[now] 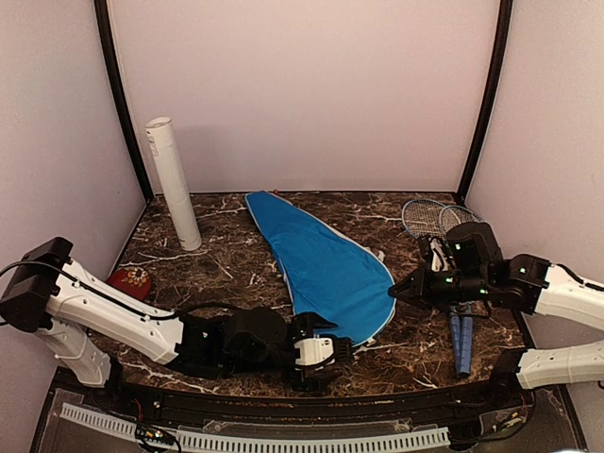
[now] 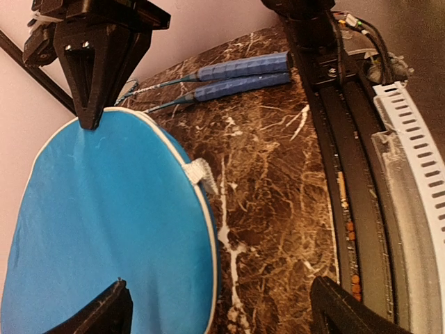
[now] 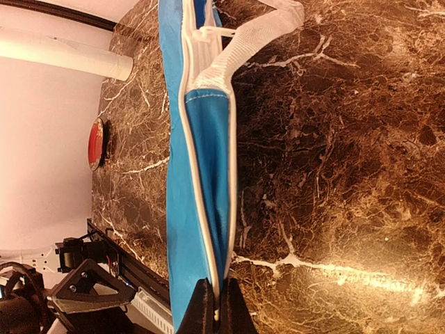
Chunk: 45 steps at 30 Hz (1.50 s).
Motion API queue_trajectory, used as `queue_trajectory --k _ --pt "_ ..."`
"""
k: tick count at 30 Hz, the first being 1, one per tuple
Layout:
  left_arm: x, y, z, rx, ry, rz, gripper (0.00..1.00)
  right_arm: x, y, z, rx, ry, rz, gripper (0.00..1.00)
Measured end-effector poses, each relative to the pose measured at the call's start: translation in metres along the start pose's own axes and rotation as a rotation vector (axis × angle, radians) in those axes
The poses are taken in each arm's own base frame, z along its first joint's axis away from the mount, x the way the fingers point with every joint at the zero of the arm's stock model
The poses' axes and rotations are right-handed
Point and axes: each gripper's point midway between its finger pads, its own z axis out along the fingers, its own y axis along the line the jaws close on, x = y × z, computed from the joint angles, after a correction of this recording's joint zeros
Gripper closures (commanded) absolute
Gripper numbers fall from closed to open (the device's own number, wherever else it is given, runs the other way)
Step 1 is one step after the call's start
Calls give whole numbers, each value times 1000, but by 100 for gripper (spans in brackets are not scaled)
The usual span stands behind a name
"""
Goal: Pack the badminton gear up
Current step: Pass from the right arm to the left
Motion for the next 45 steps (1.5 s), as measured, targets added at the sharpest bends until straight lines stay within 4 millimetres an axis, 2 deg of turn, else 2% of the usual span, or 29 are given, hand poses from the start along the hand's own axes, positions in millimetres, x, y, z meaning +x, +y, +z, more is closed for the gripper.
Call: queue_trajectory --k 5,8,11,14,20,24,27,30,34,39,43,45 --pt "6 10 23 -96 40 37 3 -2 4 -4 -16 -10 9 100" --pt "15 13 39 -137 83 59 7 -3 7 -7 -28 -17 15 100" --pt "24 22 47 -209 129 85 23 -6 12 -9 -43 -24 21 100" --pt "28 38 47 -318 166 122 45 -6 13 -10 -47 -26 26 100" --pt "23 57 40 -425 174 132 86 -9 16 -11 -57 -37 27 100" --pt "21 64 37 -466 181 123 100 -10 17 -11 -59 -38 24 100" --pt "17 69 31 -478 178 104 100 -12 19 -13 -61 -44 15 77" --pt "7 77 17 -485 171 76 100 -19 27 -18 -72 -70 -13 56" --pt "-24 103 -5 -479 142 -10 100 -37 48 -33 -107 -135 -68 33" --pt "-68 144 -36 -432 87 -155 100 -61 80 -57 -169 -232 -167 16" --pt "-106 180 -64 -367 43 -276 100 -73 103 -76 -237 -305 -265 6" --pt "-124 194 -78 -336 23 -328 100 -75 114 -87 -288 -342 -317 5"
